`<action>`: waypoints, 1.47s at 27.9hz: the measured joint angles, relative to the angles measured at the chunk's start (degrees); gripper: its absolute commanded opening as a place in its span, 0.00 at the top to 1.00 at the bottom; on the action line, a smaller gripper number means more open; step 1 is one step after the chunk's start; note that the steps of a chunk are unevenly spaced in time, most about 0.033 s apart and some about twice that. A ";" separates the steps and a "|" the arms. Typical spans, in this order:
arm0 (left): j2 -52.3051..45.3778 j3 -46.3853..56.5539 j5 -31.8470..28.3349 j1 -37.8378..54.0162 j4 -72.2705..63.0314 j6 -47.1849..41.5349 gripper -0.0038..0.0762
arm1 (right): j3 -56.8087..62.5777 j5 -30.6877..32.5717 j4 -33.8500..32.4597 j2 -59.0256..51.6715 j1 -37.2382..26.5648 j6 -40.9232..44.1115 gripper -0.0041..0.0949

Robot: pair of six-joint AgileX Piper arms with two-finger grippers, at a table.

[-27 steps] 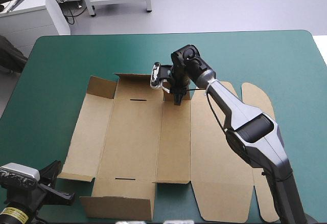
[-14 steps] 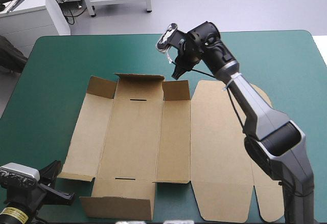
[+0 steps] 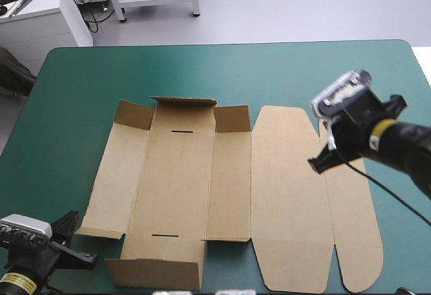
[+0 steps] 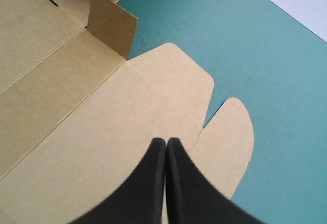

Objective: Fold the box

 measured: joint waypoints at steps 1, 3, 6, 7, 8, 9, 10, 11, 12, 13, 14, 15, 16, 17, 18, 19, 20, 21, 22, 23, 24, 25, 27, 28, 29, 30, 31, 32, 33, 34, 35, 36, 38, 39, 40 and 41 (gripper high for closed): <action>0.00 0.00 0.00 0.00 0.02 0.00 0.96 | 5.19 -3.03 0.06 -4.53 0.00 1.57 0.97; 0.00 0.00 0.00 0.00 0.07 0.00 0.96 | 16.90 -8.15 0.16 -15.60 0.00 4.66 0.97; 0.00 0.00 0.00 0.00 0.14 0.06 0.96 | 32.56 -12.25 0.16 -30.22 0.00 10.42 0.97; 0.00 0.00 0.00 0.00 0.14 0.06 0.95 | 34.70 -12.50 0.16 -32.53 0.00 11.56 0.97; 0.00 0.00 0.00 0.00 0.14 0.06 0.94 | 37.56 -12.76 0.16 -35.73 0.00 12.66 0.97; 0.00 0.00 -0.03 0.00 0.14 0.06 0.92 | 39.24 -12.82 0.16 -37.64 0.00 13.59 0.97; 0.00 0.00 -0.14 0.00 0.20 0.06 0.88 | 40.74 -12.95 0.16 -39.37 0.00 14.21 0.97; 0.00 0.00 -0.27 0.00 0.20 0.12 0.83 | 42.74 -12.95 0.16 -41.64 0.00 14.90 0.97; 0.00 0.00 -0.33 0.00 0.20 0.04 0.78 | 43.92 -12.95 0.16 -42.89 0.00 15.19 0.97; 0.00 0.00 -0.39 0.00 0.20 -0.08 0.71 | 44.98 -12.95 0.16 -44.18 0.00 15.43 0.97; 0.00 0.00 -0.39 0.00 0.14 -0.08 0.66 | 46.40 -12.95 0.16 -45.14 0.00 15.67 0.97; 0.00 0.00 -0.39 0.00 0.03 -0.08 0.59 | 47.29 -12.95 0.22 -45.80 0.00 15.74 0.97; 0.00 0.00 -0.39 0.00 0.03 -0.08 0.51 | 48.27 -12.95 0.40 -46.15 0.00 15.89 0.97; 0.00 0.00 -0.45 0.00 0.03 -0.14 0.45 | 49.15 -13.01 0.68 -46.44 0.00 15.94 0.97; 0.00 0.02 -0.71 0.00 -0.04 -0.33 0.37 | 50.01 -13.10 1.07 -46.57 0.00 15.99 0.97; 0.00 0.02 -1.23 0.00 -0.44 -0.53 0.34 | 50.80 -13.24 1.51 -46.62 0.00 16.06 0.97; 0.00 0.02 -1.66 0.00 -0.70 -0.58 0.31 | 51.37 -13.41 1.82 -46.68 0.00 16.06 0.97; 0.00 0.02 -2.08 0.00 -1.07 -0.65 0.31 | 51.95 -13.37 2.16 -46.68 0.00 16.06 0.97; 0.00 0.02 -2.59 0.00 -1.35 -0.70 0.31 | 52.35 -13.37 2.49 -46.68 0.00 16.06 0.97; 0.00 0.02 -2.80 0.00 -1.41 -0.70 0.31 | 52.48 -13.37 2.78 -46.68 0.00 16.06 0.97; 0.00 0.02 -2.86 0.00 -1.52 -0.72 0.32 | 52.55 -13.55 3.14 -46.68 0.00 15.86 0.97; 0.00 0.02 -2.79 0.00 -2.12 -0.92 0.32 | 52.55 -13.71 3.38 -46.68 0.00 15.78 0.97; 0.00 0.07 -2.50 0.00 -3.91 -1.21 0.33 | 52.57 -13.89 3.85 -46.68 0.00 15.46 0.97; 0.00 0.14 -2.50 0.00 -4.87 -1.14 0.33 | 52.57 -13.97 3.98 -46.68 0.00 15.41 0.97; 0.00 0.36 -2.50 0.00 -5.54 -0.96 0.33 | 52.57 -14.02 4.03 -46.68 0.00 15.41 0.97; 0.00 0.42 -2.50 0.00 -5.77 -0.90 0.33 | 52.57 -14.02 4.14 -46.68 0.00 15.35 0.97; 0.00 0.49 -2.45 0.00 -5.83 -0.72 0.34 | 52.57 -14.02 4.20 -46.68 0.00 15.22 0.97; 0.00 0.49 -2.45 0.00 -5.78 -0.72 0.35 | 52.57 -14.02 4.20 -46.68 0.00 15.20 0.97; 0.27 0.44 -2.45 0.00 -5.64 -0.72 0.36 | 52.57 -14.02 4.21 -46.68 0.00 15.15 0.97; 0.64 0.38 -2.45 0.00 -5.58 -0.91 0.36 | 52.62 -14.02 4.21 -46.68 0.00 15.14 0.97; 1.48 0.00 -2.39 0.00 -5.51 -1.18 0.36 | 52.62 -14.03 4.21 -46.68 0.00 15.03 0.97; 2.69 -0.51 -2.39 0.00 -5.44 -1.36 0.36 | 52.68 -14.08 4.26 -46.68 0.00 15.03 0.97; 5.74 -1.91 -2.39 0.00 -5.18 -1.84 0.36 | 52.80 -14.15 4.26 -46.68 0.00 14.97 0.97; 7.84 -2.86 -2.39 0.00 -5.18 -1.90 0.36 | 52.86 -14.21 4.26 -46.68 0.00 14.97 0.98; 10.23 -3.74 -2.39 0.00 -5.05 -2.04 0.36 | 52.86 -14.21 4.26 -46.68 0.00 14.97 0.98; 12.80 -5.06 -2.33 0.00 -4.72 -2.22 0.36 | 52.86 -14.21 4.26 -46.68 0.00 14.97 0.98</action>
